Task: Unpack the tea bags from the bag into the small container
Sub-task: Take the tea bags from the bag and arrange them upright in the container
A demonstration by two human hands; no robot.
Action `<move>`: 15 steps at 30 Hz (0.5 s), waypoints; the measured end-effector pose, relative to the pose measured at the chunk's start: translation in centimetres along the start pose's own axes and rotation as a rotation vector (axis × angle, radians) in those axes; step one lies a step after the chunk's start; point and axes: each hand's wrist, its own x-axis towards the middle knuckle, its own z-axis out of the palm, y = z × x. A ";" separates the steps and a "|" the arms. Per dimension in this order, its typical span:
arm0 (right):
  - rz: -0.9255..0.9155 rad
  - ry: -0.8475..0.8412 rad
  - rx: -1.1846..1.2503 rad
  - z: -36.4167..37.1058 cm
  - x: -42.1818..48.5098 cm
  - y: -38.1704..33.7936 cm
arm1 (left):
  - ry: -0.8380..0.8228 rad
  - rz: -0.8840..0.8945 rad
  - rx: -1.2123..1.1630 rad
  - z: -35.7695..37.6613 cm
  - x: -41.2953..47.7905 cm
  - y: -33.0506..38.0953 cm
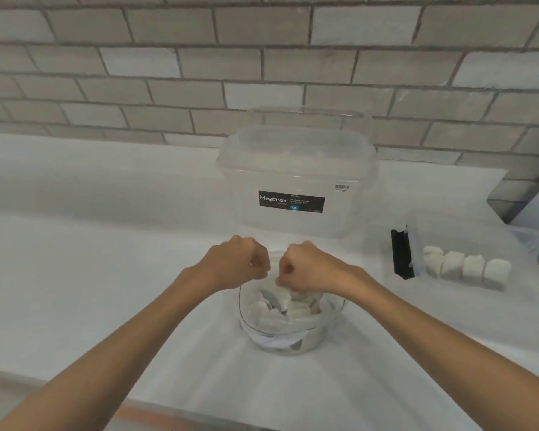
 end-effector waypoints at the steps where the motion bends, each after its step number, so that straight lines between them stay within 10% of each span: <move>1: 0.044 -0.015 -0.044 0.3 -0.1 -0.2 | -0.001 0.017 0.001 0.2 0.0 -0.1; 15: 0.064 0.082 0.040 -0.1 -0.5 0.4 | -0.056 0.175 -0.088 2.6 0.6 -0.2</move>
